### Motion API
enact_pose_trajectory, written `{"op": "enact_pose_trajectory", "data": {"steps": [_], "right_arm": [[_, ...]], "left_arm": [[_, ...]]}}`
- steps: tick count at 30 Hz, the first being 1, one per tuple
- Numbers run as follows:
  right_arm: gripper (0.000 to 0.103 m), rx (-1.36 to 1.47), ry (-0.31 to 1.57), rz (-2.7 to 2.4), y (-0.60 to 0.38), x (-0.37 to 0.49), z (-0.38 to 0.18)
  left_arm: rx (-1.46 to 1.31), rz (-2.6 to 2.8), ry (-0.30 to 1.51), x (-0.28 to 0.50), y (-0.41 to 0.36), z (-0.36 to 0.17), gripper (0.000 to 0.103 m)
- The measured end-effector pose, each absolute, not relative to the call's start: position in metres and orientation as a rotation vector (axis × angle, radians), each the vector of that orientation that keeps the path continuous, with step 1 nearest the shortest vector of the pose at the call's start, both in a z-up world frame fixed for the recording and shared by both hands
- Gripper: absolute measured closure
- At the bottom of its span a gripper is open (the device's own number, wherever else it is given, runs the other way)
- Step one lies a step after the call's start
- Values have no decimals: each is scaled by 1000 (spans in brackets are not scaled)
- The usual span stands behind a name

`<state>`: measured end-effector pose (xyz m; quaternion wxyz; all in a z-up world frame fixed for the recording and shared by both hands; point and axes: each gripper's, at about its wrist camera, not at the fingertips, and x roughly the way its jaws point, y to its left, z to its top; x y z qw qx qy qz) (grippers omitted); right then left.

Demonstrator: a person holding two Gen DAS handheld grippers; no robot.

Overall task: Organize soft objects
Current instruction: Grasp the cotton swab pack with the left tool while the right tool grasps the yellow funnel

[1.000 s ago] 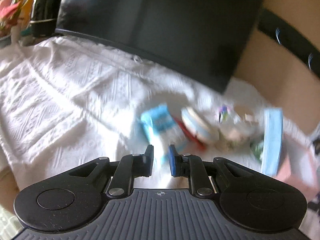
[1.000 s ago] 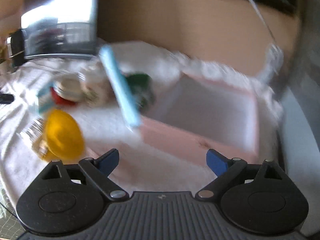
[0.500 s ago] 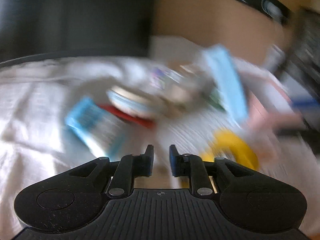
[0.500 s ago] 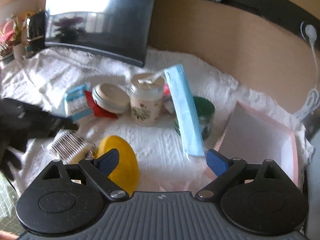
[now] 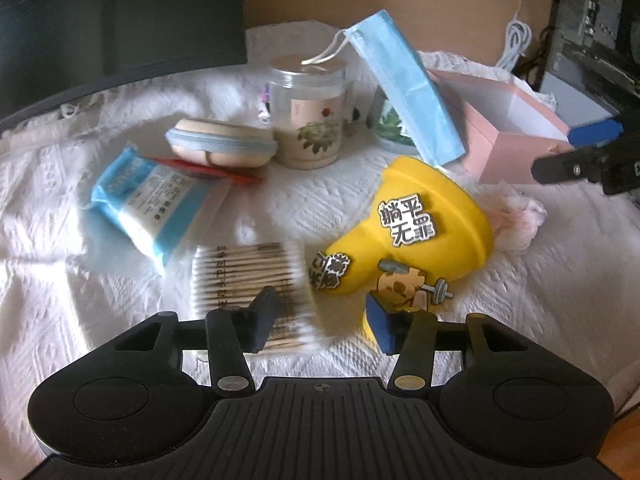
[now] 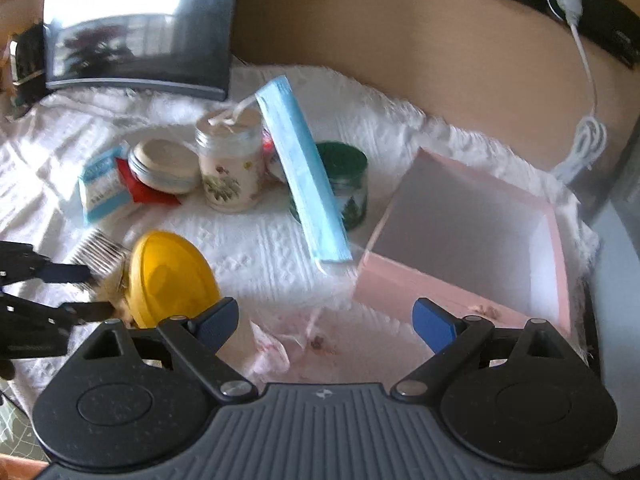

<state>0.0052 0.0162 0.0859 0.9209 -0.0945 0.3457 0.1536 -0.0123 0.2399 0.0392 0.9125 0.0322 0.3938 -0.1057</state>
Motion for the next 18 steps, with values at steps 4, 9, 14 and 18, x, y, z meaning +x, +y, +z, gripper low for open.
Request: {"op": "enact_pose_trajectory", "data": {"steps": [4, 9, 14, 18], "right_arm": [[8, -194, 689, 345, 17, 5, 88], [8, -166, 686, 373, 11, 5, 89], [8, -170, 684, 437, 13, -4, 92], [8, -170, 700, 467, 19, -7, 91]], "left_arm": [[62, -129, 789, -13, 246, 46, 52], [51, -3, 802, -2, 262, 45, 54], [-153, 6, 807, 10, 293, 42, 55], [-60, -115, 832, 11, 278, 39, 40]]}}
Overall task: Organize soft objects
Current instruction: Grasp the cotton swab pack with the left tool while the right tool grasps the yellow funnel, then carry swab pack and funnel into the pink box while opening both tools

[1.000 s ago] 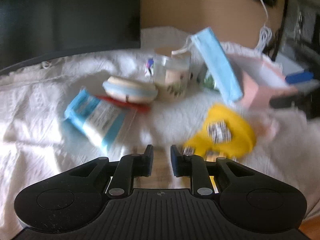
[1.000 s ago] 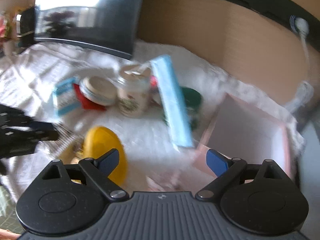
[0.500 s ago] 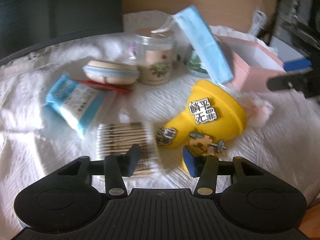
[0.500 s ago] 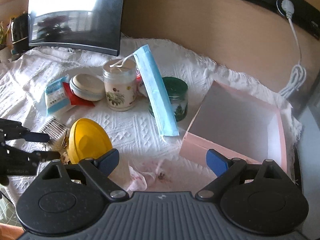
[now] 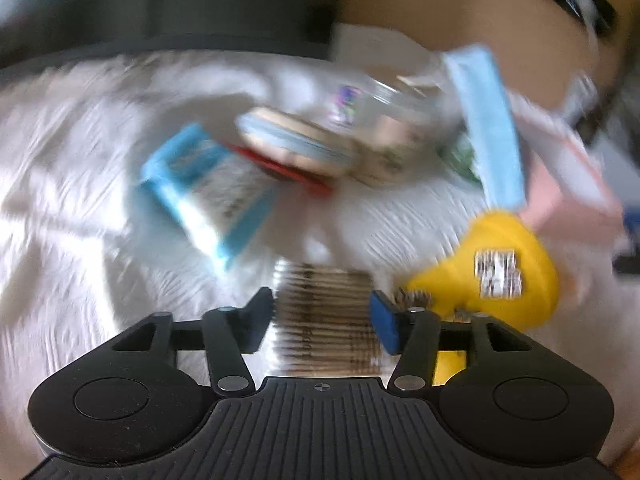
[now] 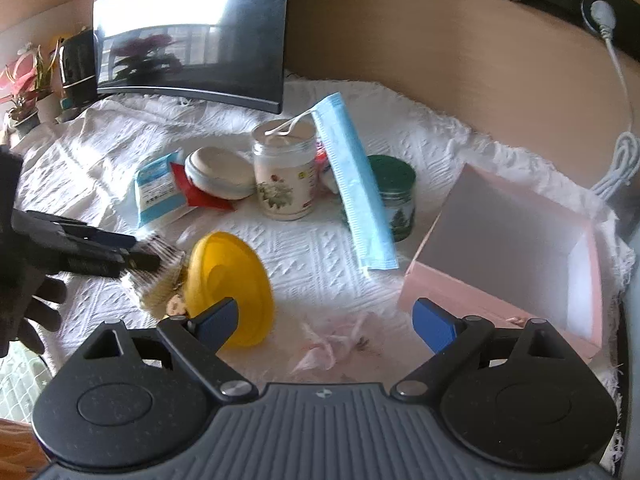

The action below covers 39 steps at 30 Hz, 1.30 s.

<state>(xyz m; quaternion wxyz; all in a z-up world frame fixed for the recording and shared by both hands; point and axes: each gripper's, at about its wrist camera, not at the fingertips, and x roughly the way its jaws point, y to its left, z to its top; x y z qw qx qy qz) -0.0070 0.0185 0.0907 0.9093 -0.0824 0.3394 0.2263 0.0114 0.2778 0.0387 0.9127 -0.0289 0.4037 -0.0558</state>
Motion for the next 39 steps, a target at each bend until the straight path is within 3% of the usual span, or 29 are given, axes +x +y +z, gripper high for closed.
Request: {"op": "enact_pose_trajectory", "data": {"steps": [3, 8, 11, 17, 19, 26, 33, 35, 36, 37, 39], "right_arm": [[8, -171, 703, 475, 22, -7, 90], [8, -196, 698, 529, 41, -6, 91], [9, -188, 699, 585, 57, -7, 92], [49, -156, 814, 654, 88, 18, 76], [79, -136, 885, 664, 92, 29, 68], [92, -157, 807, 642, 70, 14, 92], [91, -101, 801, 621, 47, 12, 103], [69, -59, 811, 619, 40, 12, 100], [46, -45, 806, 620, 38, 10, 100], [36, -36, 793, 621, 35, 7, 100], [35, -51, 789, 619, 38, 4, 97]], "left_arm": [[17, -132, 799, 8, 265, 37, 39], [-15, -192, 816, 5, 267, 37, 31], [-103, -214, 812, 4, 279, 43, 32], [-54, -209, 791, -1, 271, 51, 32], [-2, -182, 799, 0, 263, 48, 32], [83, -175, 779, -2, 243, 33, 28], [-4, -134, 792, 10, 248, 32, 30], [-18, -132, 802, 12, 247, 33, 29], [-22, -128, 805, 13, 247, 33, 29], [-22, -124, 804, 14, 246, 32, 29], [-17, -121, 795, 14, 243, 31, 26]]}}
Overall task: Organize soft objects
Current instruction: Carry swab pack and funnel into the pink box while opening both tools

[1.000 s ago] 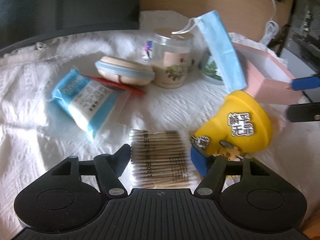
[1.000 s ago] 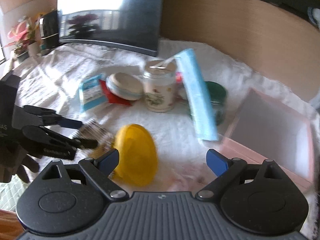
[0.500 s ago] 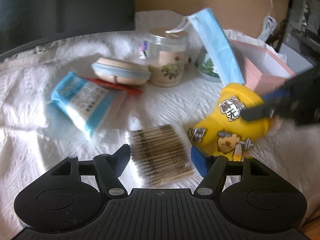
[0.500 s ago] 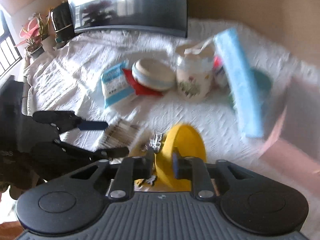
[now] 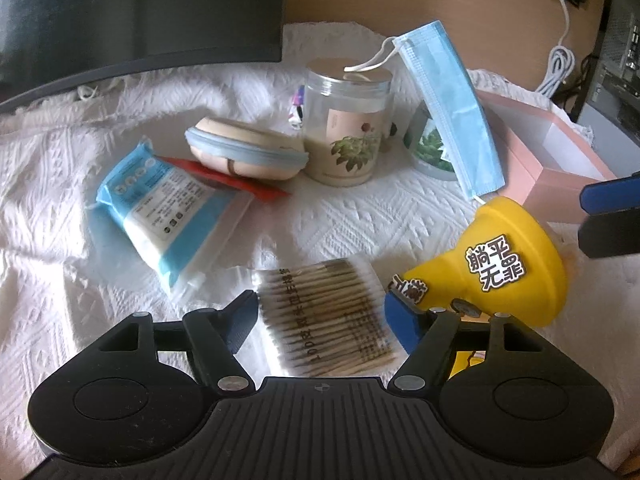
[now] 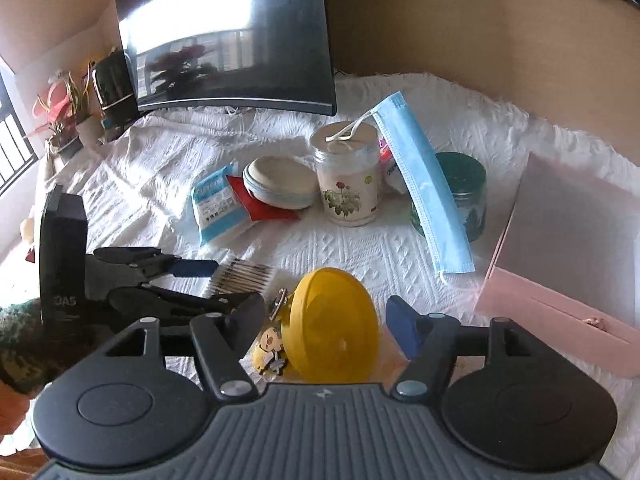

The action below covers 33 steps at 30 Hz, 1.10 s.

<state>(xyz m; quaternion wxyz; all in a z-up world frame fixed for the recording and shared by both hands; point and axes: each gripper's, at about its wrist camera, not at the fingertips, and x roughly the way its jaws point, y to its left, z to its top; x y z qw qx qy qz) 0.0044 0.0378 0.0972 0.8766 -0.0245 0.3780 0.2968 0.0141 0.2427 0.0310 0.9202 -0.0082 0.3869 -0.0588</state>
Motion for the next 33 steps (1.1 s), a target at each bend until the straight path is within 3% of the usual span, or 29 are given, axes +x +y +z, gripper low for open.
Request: {"op": "enact_pose_trajectory", "data": {"steps": [17, 23, 26, 33], "right_arm": [[32, -230, 997, 619, 47, -12, 20], [19, -272, 976, 625, 50, -21, 14], [2, -295, 982, 632, 54, -25, 9], [0, -319, 984, 627, 58, -27, 7]], "left_arm": [[171, -109, 719, -4, 233, 28, 20], [135, -36, 748, 0, 251, 30, 18], [33, -25, 782, 4, 257, 27, 18], [-44, 19, 768, 5, 260, 21, 13]]}}
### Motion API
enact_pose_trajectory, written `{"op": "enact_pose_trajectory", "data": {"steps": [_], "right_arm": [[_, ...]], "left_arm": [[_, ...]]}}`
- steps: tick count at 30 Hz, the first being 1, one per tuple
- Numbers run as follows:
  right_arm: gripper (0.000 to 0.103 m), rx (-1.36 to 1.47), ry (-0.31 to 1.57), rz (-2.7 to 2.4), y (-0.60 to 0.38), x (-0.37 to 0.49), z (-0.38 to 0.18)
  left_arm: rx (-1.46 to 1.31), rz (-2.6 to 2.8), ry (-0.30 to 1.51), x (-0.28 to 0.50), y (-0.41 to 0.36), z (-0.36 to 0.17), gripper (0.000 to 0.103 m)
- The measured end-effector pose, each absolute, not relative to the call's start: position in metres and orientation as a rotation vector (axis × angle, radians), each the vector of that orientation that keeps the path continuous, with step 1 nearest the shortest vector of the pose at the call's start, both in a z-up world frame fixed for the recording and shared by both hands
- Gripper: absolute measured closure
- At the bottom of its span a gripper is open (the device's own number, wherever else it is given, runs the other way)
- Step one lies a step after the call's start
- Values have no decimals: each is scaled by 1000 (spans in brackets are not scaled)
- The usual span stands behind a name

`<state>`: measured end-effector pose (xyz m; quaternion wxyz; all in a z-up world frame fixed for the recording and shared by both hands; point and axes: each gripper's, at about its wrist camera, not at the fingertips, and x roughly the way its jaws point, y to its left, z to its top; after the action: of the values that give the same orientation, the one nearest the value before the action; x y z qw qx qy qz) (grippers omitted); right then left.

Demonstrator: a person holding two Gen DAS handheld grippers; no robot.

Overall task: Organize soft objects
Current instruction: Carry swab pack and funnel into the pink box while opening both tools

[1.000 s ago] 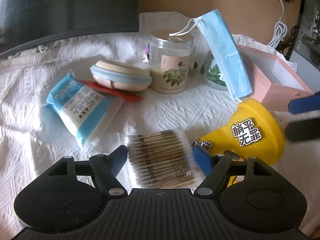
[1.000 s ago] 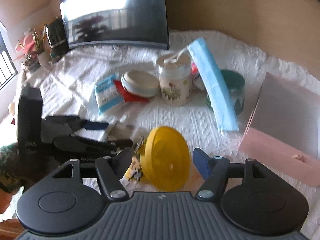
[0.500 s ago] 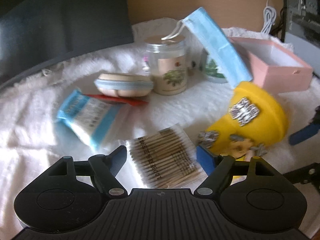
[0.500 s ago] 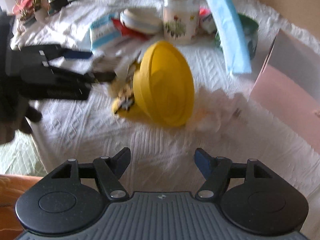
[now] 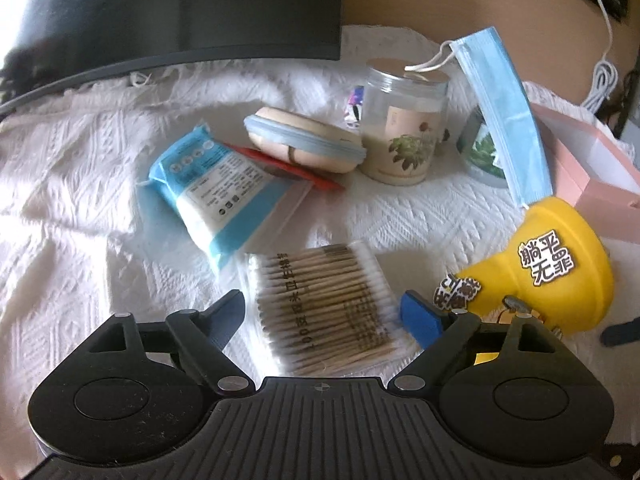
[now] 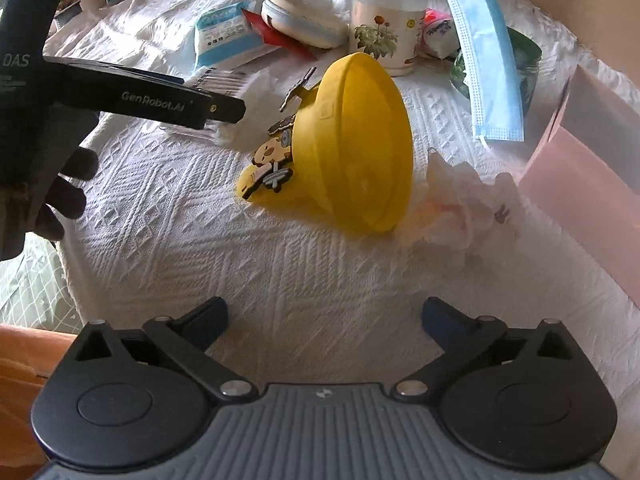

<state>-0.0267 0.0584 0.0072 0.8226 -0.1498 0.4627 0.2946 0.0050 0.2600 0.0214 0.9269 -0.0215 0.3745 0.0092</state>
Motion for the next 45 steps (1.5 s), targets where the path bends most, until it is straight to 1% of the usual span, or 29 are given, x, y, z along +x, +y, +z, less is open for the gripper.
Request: {"op": "enact_pose_trajectory", "data": {"steps": [2, 3, 4, 5, 6, 9, 10, 12, 14, 15, 16, 17, 18, 19, 20, 21, 26, 34, 39, 42, 45], "right_arm": [[0, -330, 983, 646, 59, -26, 8], [3, -329, 983, 654, 57, -26, 9], [14, -312, 972, 655, 54, -27, 13], [18, -289, 948, 661, 50, -28, 18], [19, -264, 913, 673, 45, -30, 27], [19, -206, 743, 684, 32, -40, 62], [19, -199, 712, 675, 32, -39, 70], [19, -177, 697, 651, 37, -29, 78], [26, -143, 726, 644, 47, -14, 75], [37, -128, 746, 637, 52, -6, 71], [55, -118, 767, 637, 57, 0, 67], [66, -115, 793, 641, 63, 6, 63], [82, -113, 815, 647, 66, 10, 60], [87, -100, 820, 658, 66, 11, 62], [89, -89, 809, 663, 65, 6, 67], [96, -82, 790, 672, 62, 0, 76], [96, -78, 705, 673, 31, -29, 121], [96, -65, 651, 502, -39, -58, 155], [96, 6, 572, 359, -79, -43, 174], [96, 57, 520, 310, -101, -21, 187], [95, 58, 425, 266, -113, 5, 200]], "left_arm": [[-49, 15, 755, 3, 259, 21, 14], [-51, 11, 751, 2, 260, 21, 16], [-58, 3, 751, 0, 261, 21, 18], [-64, -5, 756, -2, 261, 23, 21], [-73, -15, 757, -5, 263, 25, 25], [-125, -31, 777, -13, 270, 30, 26], [-152, -34, 778, -17, 274, 31, 27], [-173, -31, 781, -23, 278, 32, 27], [-170, -31, 787, -29, 279, 33, 27], [-166, -34, 790, -31, 278, 33, 27], [-163, -38, 793, -34, 278, 34, 27], [-159, -46, 794, -37, 277, 36, 27], [-154, -55, 795, -39, 276, 38, 28], [-144, -69, 794, -42, 275, 41, 28], [-134, -78, 792, -43, 273, 45, 28], [-121, -94, 787, -45, 271, 50, 28], [-91, -260, 755, -46, 251, 78, 28], [-95, -559, 721, -20, 192, 105, 28], [-177, -646, 672, 27, 155, 119, 28], [-236, -700, 611, 68, 138, 143, 28], [-237, -729, 536, 114, 118, 176, 27]]}}
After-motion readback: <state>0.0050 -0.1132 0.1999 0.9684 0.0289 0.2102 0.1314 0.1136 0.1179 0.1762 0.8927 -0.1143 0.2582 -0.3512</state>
